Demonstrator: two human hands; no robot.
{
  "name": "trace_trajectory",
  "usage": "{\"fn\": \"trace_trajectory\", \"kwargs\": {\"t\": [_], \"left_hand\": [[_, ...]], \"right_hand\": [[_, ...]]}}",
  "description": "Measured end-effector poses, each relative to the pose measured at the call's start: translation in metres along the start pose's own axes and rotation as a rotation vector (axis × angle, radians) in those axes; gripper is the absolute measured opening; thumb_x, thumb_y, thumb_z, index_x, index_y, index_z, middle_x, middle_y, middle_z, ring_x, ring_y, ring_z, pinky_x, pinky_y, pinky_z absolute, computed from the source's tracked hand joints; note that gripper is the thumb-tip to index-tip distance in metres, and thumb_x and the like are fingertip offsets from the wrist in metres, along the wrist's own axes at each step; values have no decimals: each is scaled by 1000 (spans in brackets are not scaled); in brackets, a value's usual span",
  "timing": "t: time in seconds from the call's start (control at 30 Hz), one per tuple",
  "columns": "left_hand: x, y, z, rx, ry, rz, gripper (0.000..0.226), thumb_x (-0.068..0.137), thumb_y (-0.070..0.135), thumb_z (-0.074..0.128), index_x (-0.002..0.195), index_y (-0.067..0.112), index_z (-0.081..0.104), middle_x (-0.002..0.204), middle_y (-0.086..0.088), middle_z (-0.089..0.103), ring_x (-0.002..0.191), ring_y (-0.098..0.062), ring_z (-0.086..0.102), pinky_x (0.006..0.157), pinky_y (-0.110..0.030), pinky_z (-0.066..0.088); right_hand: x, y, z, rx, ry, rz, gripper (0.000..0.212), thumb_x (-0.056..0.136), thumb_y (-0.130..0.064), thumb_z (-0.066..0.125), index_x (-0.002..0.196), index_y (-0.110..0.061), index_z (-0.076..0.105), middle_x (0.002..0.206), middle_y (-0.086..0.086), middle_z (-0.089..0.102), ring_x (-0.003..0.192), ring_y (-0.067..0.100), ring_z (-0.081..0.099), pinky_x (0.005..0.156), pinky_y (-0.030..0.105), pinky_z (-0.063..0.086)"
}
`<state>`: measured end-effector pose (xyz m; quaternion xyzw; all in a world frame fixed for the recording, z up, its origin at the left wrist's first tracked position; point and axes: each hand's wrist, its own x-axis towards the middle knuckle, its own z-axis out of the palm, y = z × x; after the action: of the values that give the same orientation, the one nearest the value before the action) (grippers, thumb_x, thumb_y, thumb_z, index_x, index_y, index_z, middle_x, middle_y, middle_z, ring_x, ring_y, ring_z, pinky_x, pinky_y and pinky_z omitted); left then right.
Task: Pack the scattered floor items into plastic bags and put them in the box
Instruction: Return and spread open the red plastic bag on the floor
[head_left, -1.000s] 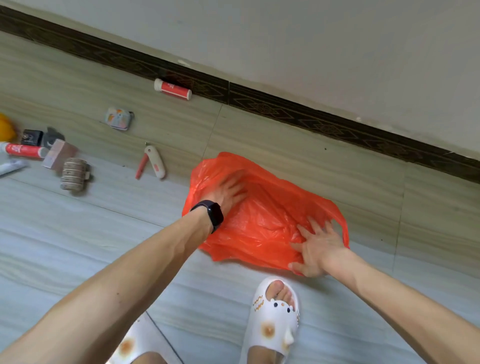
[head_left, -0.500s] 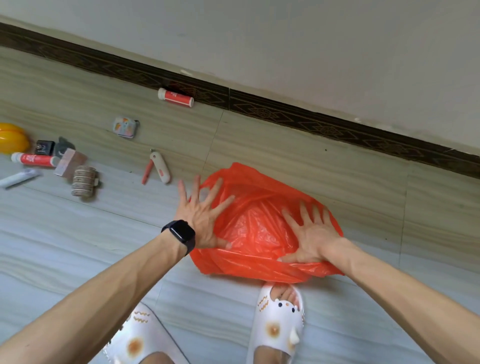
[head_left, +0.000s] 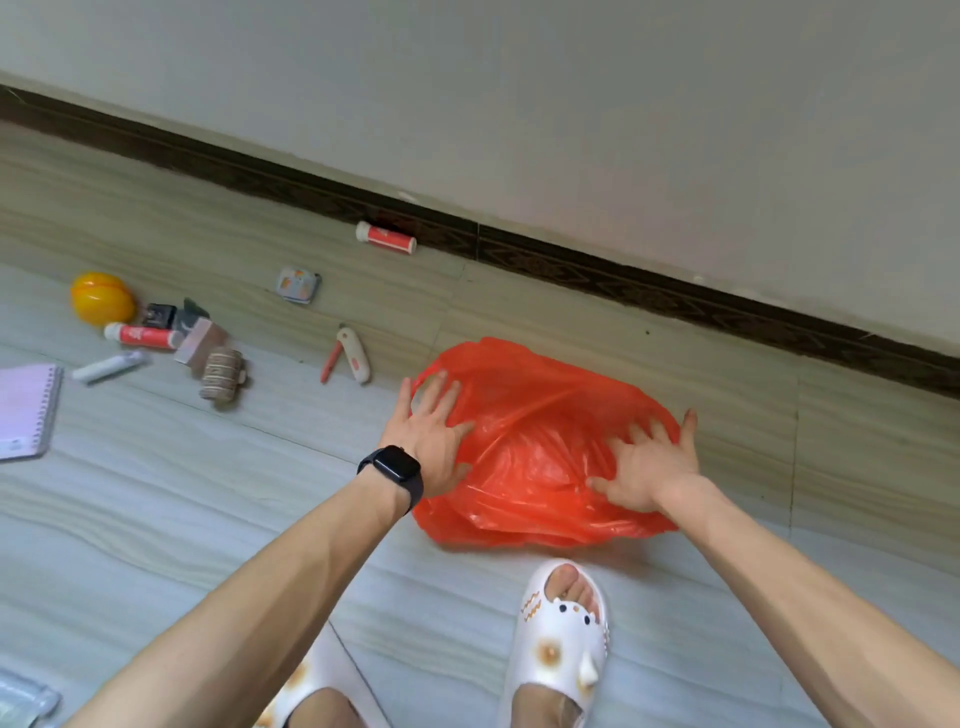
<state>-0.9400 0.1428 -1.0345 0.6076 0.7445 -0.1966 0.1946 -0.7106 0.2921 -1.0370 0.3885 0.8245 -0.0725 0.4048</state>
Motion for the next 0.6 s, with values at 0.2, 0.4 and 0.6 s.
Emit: {"fn": "trace_trajectory", "kwargs": {"t": [0.2,0.4,0.6], "left_hand": [[-70,-24,-54,-79,70,-60,57,93,50,46,147,35,37,161,-7,19,150,-24,1,118,-59,3],[-168,-99,-94,-67,215,-276,62,93,53,45,150,38,27,162,-5,15,150,-26,4,117,-58,4],[-285,-178,-86,-124,281,-549,65,91,53,47,151,40,25,161,-4,15,149,-25,6,118,-56,7]], "right_hand": [[-72,-28,-52,144,206,-242,52,97,-54,40,146,-38,41,159,-4,34,149,23,25,119,51,21],[-143,-93,-113,223,515,-542,56,98,-47,46,152,-38,33,163,1,24,151,18,20,122,34,20],[-198,-174,-175,198,641,-703,60,98,-44,49,153,-41,26,165,-1,16,151,17,16,121,31,18]]}}
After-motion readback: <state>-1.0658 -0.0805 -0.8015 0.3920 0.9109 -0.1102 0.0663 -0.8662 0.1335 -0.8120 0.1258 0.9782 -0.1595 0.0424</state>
